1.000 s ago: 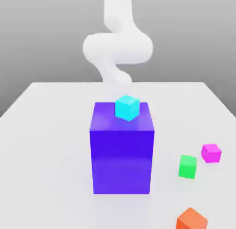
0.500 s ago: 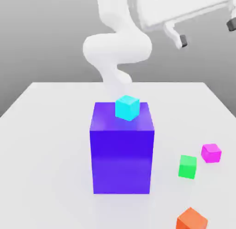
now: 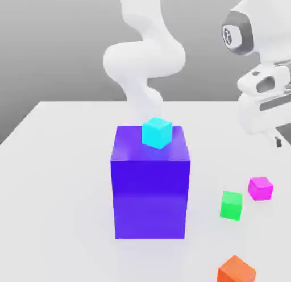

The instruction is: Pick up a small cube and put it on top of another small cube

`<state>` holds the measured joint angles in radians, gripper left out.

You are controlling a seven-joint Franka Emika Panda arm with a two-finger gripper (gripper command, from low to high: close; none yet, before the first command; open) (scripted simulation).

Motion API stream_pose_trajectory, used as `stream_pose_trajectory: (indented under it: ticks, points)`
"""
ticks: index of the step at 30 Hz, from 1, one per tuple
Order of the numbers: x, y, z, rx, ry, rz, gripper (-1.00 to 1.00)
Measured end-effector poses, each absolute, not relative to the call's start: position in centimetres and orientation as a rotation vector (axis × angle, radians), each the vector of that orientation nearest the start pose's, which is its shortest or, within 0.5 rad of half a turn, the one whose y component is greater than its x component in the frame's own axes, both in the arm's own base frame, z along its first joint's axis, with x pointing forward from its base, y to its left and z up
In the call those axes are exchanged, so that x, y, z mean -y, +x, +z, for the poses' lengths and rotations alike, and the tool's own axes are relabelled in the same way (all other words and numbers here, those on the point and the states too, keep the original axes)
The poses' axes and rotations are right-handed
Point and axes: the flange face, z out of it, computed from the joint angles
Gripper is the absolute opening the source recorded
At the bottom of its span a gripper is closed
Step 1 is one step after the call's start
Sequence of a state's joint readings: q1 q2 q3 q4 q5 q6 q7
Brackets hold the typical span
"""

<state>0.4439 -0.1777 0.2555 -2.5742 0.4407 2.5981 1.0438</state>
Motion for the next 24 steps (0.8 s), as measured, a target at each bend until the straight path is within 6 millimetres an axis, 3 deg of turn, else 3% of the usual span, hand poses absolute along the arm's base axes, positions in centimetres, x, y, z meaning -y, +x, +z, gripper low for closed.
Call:
stream_pose_trajectory:
  ticks: [8, 16, 24]
  points:
    - [-32.2, 28.6, 26.4, -0.993, -2.818, 0.108, 0.0]
    - [-32.8, 22.6, 20.3, -1.028, -2.945, 0.03, 0.0]
    - [-33.0, 22.0, 16.2, -1.028, -2.958, -0.016, 0.0]
